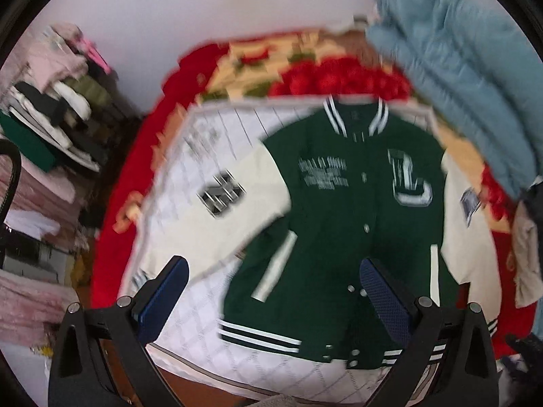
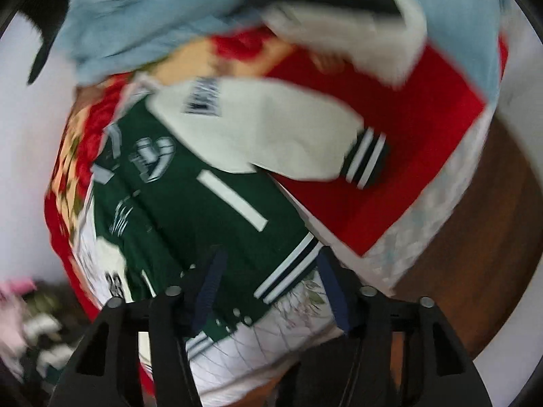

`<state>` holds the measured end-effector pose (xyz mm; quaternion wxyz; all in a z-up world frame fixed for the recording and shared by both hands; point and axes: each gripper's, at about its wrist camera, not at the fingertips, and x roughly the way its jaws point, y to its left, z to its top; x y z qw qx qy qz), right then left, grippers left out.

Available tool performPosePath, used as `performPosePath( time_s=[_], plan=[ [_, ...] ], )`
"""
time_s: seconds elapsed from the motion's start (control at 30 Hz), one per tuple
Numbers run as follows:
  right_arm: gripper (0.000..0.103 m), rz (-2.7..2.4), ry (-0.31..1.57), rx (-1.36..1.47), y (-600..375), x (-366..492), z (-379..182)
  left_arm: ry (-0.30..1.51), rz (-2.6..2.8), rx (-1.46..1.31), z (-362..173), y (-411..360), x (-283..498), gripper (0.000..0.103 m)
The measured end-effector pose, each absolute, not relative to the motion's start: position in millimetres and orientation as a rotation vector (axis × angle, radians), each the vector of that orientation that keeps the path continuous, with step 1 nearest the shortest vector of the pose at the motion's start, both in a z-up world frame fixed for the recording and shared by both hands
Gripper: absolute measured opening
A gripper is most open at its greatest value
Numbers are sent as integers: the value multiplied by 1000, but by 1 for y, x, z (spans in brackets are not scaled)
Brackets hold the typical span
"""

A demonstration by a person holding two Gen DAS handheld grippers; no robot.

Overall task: Fold large clothes
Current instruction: 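Grasp the cream sleeve cuffs with both grippers and lift them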

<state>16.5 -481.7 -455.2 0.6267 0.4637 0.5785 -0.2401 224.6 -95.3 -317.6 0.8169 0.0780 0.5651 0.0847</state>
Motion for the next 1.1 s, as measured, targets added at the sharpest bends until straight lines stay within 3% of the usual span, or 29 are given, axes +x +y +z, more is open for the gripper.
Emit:
performPosePath(
  time_s=[0.13, 0.23, 0.33, 0.4, 0.43, 0.47, 0.53, 0.6, 0.63, 0.7, 0.73, 0.77, 0.8, 0.9, 1.1],
  plan=[
    [63, -558, 1318, 1355, -506, 10, -570, 1309, 199, 191, -397, -117, 240, 103],
    [68, -612, 1179, 1598, -526, 2, -650, 1383, 215, 191, -444, -128, 250, 103],
    [68, -724, 876, 1779, -547, -9, -691, 1442, 205, 125, -475, -145, 262, 103],
    [47, -763, 728, 1762, -560, -9, -688, 1433, 175, 108, -486, -161, 271, 103],
    [23, -785, 672, 1724, -565, -10, -681, 1429, 162, 111, -489, -169, 275, 103],
    [19, -809, 617, 1659, -570, -10, -668, 1419, 144, 112, -491, -177, 279, 103],
    [19, -845, 571, 1494, -584, -3, -649, 1394, 118, 113, -494, -191, 287, 103],
    [23, -879, 655, 1427, -590, 8, -661, 1377, 101, 124, -500, -201, 295, 103],
    [41, -864, 714, 1441, -595, 18, -675, 1379, 93, 134, -505, -207, 299, 103],
    [43, -814, 763, 1509, -599, 22, -706, 1381, 75, 131, -512, -215, 314, 103],
    [33, -814, 759, 1513, -598, 24, -709, 1375, 70, 140, -512, -218, 317, 103],
    [9, -817, 741, 1502, -596, 29, -704, 1362, 67, 151, -511, -220, 320, 103],
    [5, -788, 715, 1511, -600, 37, -696, 1347, 66, 155, -510, -219, 324, 103],
    [5, -763, 640, 1445, -593, 69, -645, 1318, 83, 157, -504, -210, 332, 103],
    [4, -657, 666, 1203, -556, 159, -560, 1303, 166, 78, -495, -160, 358, 103]
  ],
)
